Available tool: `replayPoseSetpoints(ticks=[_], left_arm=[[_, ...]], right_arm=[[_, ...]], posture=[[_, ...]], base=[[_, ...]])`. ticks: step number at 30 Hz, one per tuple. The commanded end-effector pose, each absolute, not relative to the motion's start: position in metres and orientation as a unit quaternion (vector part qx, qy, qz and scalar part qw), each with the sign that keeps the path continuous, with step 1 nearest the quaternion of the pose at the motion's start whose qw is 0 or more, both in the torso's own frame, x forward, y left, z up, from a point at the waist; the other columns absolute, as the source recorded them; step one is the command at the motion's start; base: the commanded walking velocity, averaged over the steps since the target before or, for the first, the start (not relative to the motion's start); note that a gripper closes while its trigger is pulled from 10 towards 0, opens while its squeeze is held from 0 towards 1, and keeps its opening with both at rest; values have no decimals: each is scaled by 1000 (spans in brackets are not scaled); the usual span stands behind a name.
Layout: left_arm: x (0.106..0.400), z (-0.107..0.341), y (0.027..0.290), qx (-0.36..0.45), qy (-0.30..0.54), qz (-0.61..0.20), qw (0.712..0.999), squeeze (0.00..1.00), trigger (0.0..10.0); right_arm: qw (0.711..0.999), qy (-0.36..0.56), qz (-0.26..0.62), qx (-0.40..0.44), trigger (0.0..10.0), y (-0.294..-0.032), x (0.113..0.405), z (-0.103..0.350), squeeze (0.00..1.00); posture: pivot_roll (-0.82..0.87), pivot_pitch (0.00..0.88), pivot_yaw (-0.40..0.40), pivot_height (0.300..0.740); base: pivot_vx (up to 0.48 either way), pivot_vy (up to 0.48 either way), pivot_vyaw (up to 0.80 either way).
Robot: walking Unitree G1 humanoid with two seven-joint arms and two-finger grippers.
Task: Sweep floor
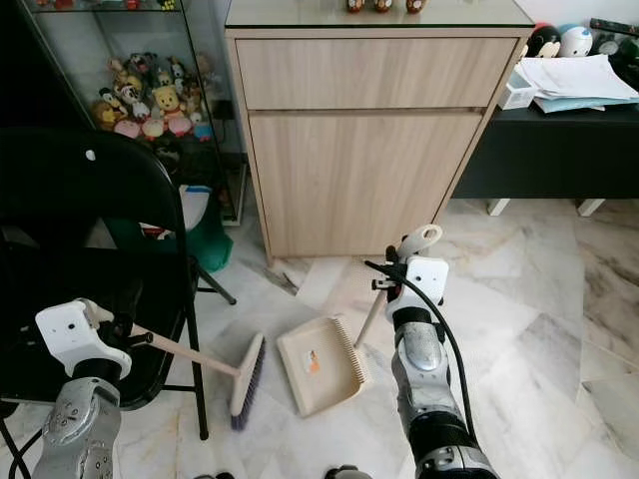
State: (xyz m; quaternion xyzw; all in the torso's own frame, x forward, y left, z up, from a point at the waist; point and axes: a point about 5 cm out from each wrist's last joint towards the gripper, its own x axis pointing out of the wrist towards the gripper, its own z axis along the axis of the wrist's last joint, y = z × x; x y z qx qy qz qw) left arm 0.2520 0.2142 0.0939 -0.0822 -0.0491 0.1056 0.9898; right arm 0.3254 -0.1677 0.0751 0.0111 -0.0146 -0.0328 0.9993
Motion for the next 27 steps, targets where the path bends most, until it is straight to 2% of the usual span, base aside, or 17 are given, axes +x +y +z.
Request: replayPoseSetpoints(ticks=[1,8,27], left_arm=[[250,96,213,-85,-60,110,989,0,10000],[253,95,208,-90,-61,103,989,0,10000],[255,97,209,-91,-62,102,989,0,10000]], right_arm=[[999,-38,-32,13,10000,-166,326,83,0],[999,-37,-31,13,10000,-166,328,85,0],[999,-36,-35,15,10000,-166,333,88,0]], posture=[[-39,112,-19,740],[-39,143,-25,740],[-39,191,-22,740]], base=[[0,0,0],[0,0,0],[-275,0,0]])
